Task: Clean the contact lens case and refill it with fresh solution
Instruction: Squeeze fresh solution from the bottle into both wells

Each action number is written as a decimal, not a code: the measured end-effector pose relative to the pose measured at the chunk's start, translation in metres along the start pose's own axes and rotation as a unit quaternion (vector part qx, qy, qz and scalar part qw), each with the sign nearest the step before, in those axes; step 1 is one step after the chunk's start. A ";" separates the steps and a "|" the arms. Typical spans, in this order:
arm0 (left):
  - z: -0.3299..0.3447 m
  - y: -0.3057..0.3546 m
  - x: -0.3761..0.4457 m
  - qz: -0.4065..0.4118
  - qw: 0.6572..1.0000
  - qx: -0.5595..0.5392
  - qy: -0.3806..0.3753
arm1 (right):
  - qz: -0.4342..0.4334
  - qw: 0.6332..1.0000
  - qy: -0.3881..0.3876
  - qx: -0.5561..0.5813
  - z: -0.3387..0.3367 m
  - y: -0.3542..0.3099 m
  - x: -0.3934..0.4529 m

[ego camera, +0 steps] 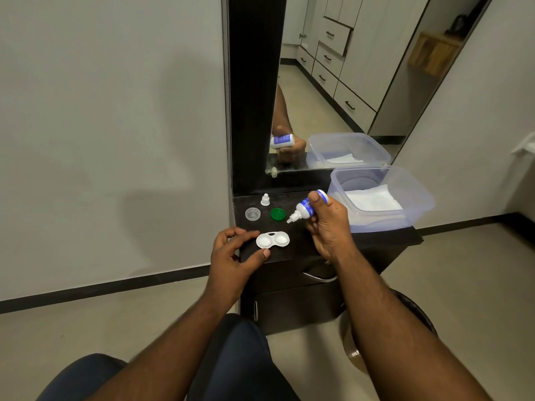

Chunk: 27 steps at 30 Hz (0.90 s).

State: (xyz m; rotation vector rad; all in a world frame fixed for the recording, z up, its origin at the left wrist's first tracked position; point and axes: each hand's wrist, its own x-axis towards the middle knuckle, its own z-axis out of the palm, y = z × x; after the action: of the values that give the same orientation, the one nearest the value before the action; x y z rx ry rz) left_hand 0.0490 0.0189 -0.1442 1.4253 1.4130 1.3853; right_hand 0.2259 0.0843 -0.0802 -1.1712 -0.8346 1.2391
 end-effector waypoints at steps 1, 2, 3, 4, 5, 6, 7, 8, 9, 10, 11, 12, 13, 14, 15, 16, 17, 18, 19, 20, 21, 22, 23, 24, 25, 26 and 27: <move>0.000 0.000 0.000 -0.001 1.000 -0.001 0.000 | 0.003 1.000 -0.001 0.001 0.001 -0.001 -0.001; 0.000 -0.001 0.000 -0.002 1.000 -0.002 0.000 | 0.005 1.000 -0.004 0.002 0.001 -0.002 -0.002; 0.000 -0.001 0.000 -0.003 1.000 -0.002 0.001 | 0.004 1.000 -0.006 0.004 0.001 -0.002 -0.002; 0.000 -0.001 0.000 -0.004 1.000 -0.001 0.002 | 0.002 1.000 -0.010 0.006 0.001 -0.001 -0.002; 0.000 -0.001 0.001 -0.004 1.000 -0.002 0.003 | -0.001 1.000 -0.014 0.004 0.001 0.000 -0.001; 0.001 -0.001 0.001 -0.004 1.000 -0.004 0.003 | -0.003 1.000 -0.017 -0.001 0.001 0.000 -0.001; 0.001 0.000 0.001 -0.003 1.000 -0.004 0.003 | -0.006 1.000 -0.018 -0.011 0.001 0.002 0.000; 0.001 0.000 0.000 -0.001 1.000 -0.003 0.002 | -0.009 1.000 -0.020 -0.021 0.001 0.002 0.000; 0.001 0.000 0.000 -0.001 1.000 -0.002 0.002 | -0.013 0.999 -0.023 -0.032 0.001 0.003 0.000; 0.000 0.000 0.000 -0.002 1.000 -0.003 0.003 | -0.017 0.999 -0.027 -0.040 0.001 0.003 0.000; 0.000 0.000 0.001 -0.002 1.000 -0.003 0.004 | -0.019 0.998 -0.030 -0.045 0.002 0.003 0.000; 0.000 0.000 0.001 -0.002 1.000 -0.002 0.005 | -0.021 0.998 -0.031 -0.047 0.002 0.003 -0.001; 0.000 -0.001 0.001 -0.001 1.000 0.000 0.005 | -0.020 0.998 -0.031 -0.047 0.002 0.003 -0.001; 0.000 -0.001 0.001 0.000 1.000 0.002 0.004 | -0.019 0.998 -0.030 -0.046 0.002 0.003 -0.001; 0.000 -0.001 0.000 0.001 1.000 0.003 0.002 | -0.018 0.998 -0.028 -0.046 0.002 0.003 0.000; 0.000 -0.001 0.000 0.001 1.000 0.004 0.001 | -0.018 0.998 -0.027 -0.047 0.002 0.004 0.000; 0.000 -0.002 0.000 -0.001 1.000 0.004 0.001 | -0.019 0.998 -0.025 -0.048 0.002 0.004 0.000; 0.000 -0.002 0.000 -0.002 1.000 0.003 0.000 | -0.019 0.998 -0.024 -0.048 0.002 0.004 0.000; 0.000 -0.002 0.000 -0.003 1.000 0.004 0.000 | -0.020 0.998 -0.024 -0.050 0.002 0.004 0.000; 0.000 -0.002 0.000 -0.003 1.000 0.006 0.000 | -0.020 0.998 -0.024 -0.051 0.002 0.005 0.001; 0.000 -0.002 0.001 -0.003 1.000 0.007 0.001 | -0.021 0.998 -0.025 -0.051 0.002 0.005 0.001; 0.000 -0.002 0.000 -0.002 1.000 0.008 0.002 | -0.021 0.998 -0.025 -0.051 0.002 0.005 0.001; 0.000 -0.002 0.000 -0.001 1.000 0.008 0.004 | -0.021 0.998 -0.025 -0.051 0.002 0.005 0.002; 0.000 -0.002 0.000 -0.001 1.000 0.008 0.004 | -0.020 0.998 -0.025 -0.051 0.002 0.005 0.002; 0.001 -0.002 0.000 0.000 1.000 0.007 0.004 | -0.020 0.998 -0.025 -0.053 0.002 0.005 0.002; 0.001 -0.003 0.001 0.000 1.000 0.007 0.004 | -0.020 0.998 -0.025 -0.054 0.002 0.005 0.002; 0.001 -0.003 0.001 -0.001 1.000 0.007 0.004 | -0.020 0.998 -0.025 -0.054 0.002 0.005 0.002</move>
State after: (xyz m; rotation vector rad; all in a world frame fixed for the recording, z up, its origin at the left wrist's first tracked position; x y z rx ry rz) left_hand 0.0488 0.0202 -0.1470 1.4291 1.4308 1.3843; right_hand 0.2230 0.0862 -0.0849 -1.2082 -0.9689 1.2071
